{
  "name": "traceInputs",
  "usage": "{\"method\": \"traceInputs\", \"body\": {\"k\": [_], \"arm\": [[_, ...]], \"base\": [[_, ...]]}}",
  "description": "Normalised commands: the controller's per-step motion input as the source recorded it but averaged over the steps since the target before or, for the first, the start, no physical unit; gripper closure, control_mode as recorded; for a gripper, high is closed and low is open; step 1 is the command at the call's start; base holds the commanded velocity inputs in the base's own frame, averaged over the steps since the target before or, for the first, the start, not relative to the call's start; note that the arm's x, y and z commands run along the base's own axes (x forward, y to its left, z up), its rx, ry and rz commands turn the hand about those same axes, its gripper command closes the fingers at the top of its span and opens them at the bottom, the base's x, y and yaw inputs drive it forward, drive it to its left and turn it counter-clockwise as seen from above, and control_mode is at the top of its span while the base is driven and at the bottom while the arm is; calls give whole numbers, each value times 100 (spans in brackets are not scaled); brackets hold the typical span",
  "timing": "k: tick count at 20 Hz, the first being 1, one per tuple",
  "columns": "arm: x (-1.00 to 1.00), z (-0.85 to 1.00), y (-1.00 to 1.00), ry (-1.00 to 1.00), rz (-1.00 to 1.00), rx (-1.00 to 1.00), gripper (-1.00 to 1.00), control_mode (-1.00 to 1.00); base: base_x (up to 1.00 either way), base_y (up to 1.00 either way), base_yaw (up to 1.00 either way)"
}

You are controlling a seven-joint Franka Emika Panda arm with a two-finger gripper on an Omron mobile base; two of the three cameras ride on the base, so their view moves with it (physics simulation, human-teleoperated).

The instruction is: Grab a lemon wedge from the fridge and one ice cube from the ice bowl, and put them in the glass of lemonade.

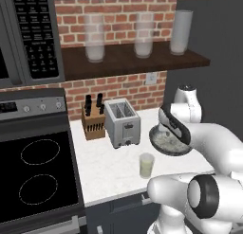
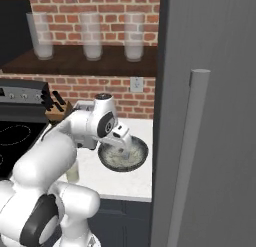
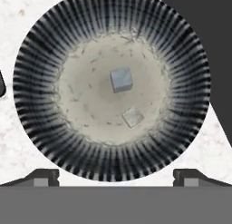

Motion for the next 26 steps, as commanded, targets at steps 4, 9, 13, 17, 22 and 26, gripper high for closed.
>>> {"method": "traceInputs", "body": {"k": [4, 9, 13, 17, 22, 26], "arm": [[33, -17, -12, 7, 0, 0, -100, -100], [25, -33, -13, 9, 0, 0, -100, -100], [23, -50, -8, 10, 0, -3, -100, -100], [24, -51, -10, 9, 0, -3, -100, -100], [21, -42, -14, 7, 0, -1, -100, -100], [29, -25, -15, 3, 0, 0, -100, -100]], "base": [[0, 0, 0], [0, 0, 0], [0, 0, 0], [0, 0, 0], [0, 0, 0], [0, 0, 0]]}}
